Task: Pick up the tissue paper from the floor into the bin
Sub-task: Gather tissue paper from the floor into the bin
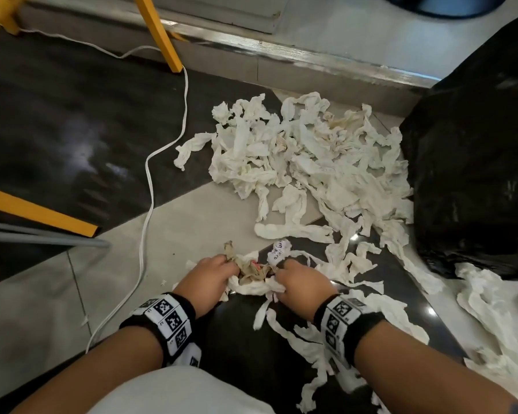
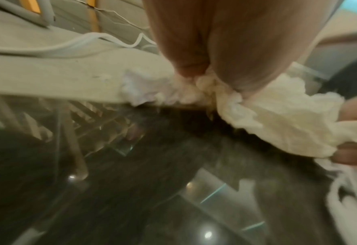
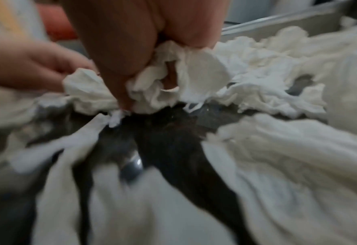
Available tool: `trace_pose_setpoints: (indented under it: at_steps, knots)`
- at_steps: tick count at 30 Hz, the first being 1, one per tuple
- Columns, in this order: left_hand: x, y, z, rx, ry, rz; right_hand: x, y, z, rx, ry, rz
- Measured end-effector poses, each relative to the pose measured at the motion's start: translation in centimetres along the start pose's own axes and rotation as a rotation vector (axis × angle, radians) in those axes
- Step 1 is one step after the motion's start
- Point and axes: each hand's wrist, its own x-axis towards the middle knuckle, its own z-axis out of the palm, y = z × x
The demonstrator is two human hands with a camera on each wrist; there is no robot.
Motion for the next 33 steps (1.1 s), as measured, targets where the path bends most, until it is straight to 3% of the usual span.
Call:
trace_pose_setpoints:
  at_steps: [5,8,14,16,19,22,25,29,31,33]
  knots:
    - [1.2,1.3,-3.1,-0.286,0.218,-0.123,-0.4,0.7,-3.8,0.658,0.281,0.187]
    - [1.5,1.8,-4.3,-0.446,0.28,-0.152,-0.5,1.2,-5.8,1.039,0.403,0.206]
    - [1.7,1.7,-4.9,-0.334,0.334,-0.184,-0.9,3.0,-6.3,1.35,0.57,0.328]
    - [1.6,1.3,-4.9,-0.36,0.37,-0.205,-1.1,3.0,-6.1,1.243,0.559,0.348]
    - [1.3,1.1,-4.9,-0.422,0.381,-0.269,-0.8,2.1,-4.8,0.718,0.381,0.317]
    - [1.3,1.2,-4.9,-0.373,0.4,-0.27,-0.5,0.7,-1.9,0.196,0.116,0.044]
    - [1.3,1.3,-5.0,-0.324,0.425,-0.248,-0.7,-0.3,0.7,-0.099,-0.116,-0.137]
    - [0.8,1.7,-5.0,-0.298,0.395,-0.171,-1.0,-0.9,1.5,-0.275,-0.108,-0.218]
    - [0.9,1.4,-4.8,-0.23,0.331,-0.17,-0.7,-0.4,0.7,-0.226,-0.081,-0.147]
    - [1.1,0.8,-4.4,-0.121,0.232,-0.186,-0.4,0.3,-1.0,-0.014,0.046,0.004]
